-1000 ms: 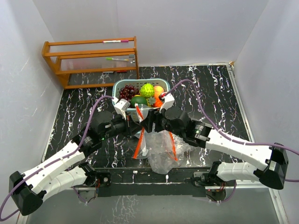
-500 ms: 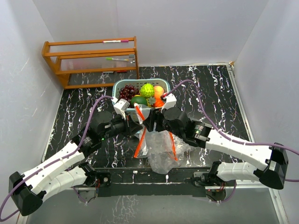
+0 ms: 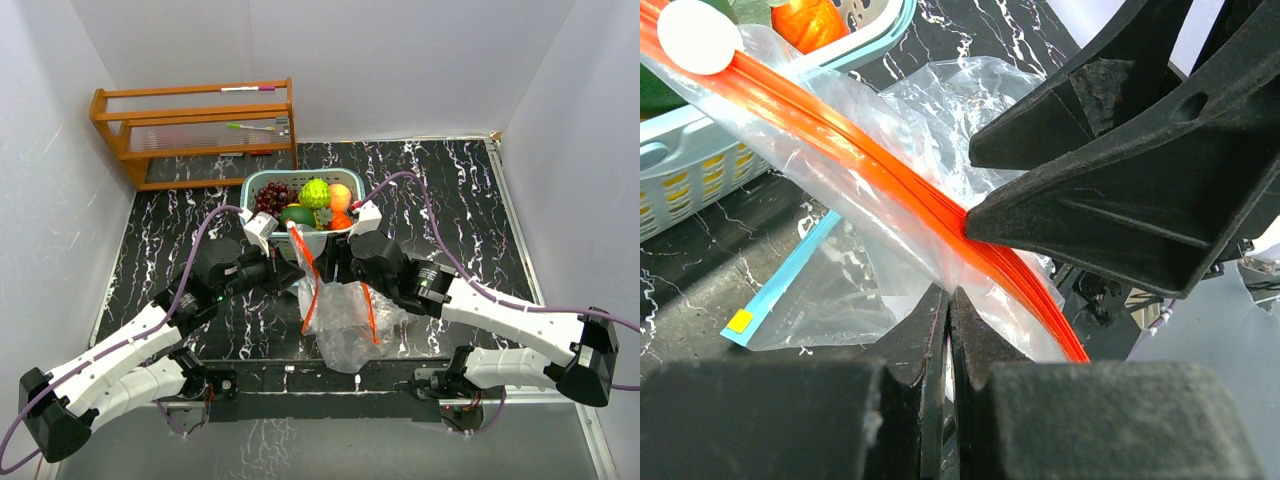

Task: Place the food in the zip-top bag and seal the zipper
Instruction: Open the zipper of the food storage bag.

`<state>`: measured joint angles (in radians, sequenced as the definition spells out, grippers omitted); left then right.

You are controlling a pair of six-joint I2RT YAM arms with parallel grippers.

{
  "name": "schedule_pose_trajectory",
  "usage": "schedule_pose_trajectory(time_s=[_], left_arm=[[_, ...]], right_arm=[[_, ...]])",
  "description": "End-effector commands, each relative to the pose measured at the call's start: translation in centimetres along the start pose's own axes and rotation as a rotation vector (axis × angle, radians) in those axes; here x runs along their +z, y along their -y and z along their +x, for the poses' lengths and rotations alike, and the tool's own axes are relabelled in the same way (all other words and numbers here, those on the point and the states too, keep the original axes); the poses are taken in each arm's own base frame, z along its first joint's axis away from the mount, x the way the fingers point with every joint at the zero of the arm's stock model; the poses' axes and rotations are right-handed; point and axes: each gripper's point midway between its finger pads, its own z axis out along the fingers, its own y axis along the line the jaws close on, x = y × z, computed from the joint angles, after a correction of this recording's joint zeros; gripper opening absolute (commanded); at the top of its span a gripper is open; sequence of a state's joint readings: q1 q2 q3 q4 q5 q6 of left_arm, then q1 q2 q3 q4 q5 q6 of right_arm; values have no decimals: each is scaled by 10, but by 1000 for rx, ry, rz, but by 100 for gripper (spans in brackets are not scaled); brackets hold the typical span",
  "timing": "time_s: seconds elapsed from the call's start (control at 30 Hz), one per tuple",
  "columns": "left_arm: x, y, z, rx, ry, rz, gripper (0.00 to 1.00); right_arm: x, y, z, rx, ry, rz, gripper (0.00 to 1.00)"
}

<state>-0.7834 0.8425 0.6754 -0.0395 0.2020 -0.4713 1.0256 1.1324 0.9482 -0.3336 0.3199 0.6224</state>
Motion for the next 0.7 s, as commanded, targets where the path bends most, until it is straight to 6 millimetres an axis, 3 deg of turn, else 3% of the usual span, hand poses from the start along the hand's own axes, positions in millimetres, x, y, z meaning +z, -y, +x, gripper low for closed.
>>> schedule_pose_trajectory(time_s=[0.0, 0.13, 0.27, 0.43, 0.67], left_arm=[[-5, 10, -17, 24, 46, 24, 0], [-4, 9, -16, 23, 42, 22, 0], [-4, 10, -17, 23, 46, 24, 0], [-6, 9, -18, 27, 46, 15, 0], [-8, 6, -16, 29, 39, -4, 0]], right_arm=[[-2, -18, -15, -1, 60, -89, 50], [-10, -55, -16, -22, 48, -299, 34], [-11, -69, -9, -41, 15, -376, 24], [-14, -63, -7, -23, 21, -360, 8], [-32, -50, -15, -25, 61, -329, 8]])
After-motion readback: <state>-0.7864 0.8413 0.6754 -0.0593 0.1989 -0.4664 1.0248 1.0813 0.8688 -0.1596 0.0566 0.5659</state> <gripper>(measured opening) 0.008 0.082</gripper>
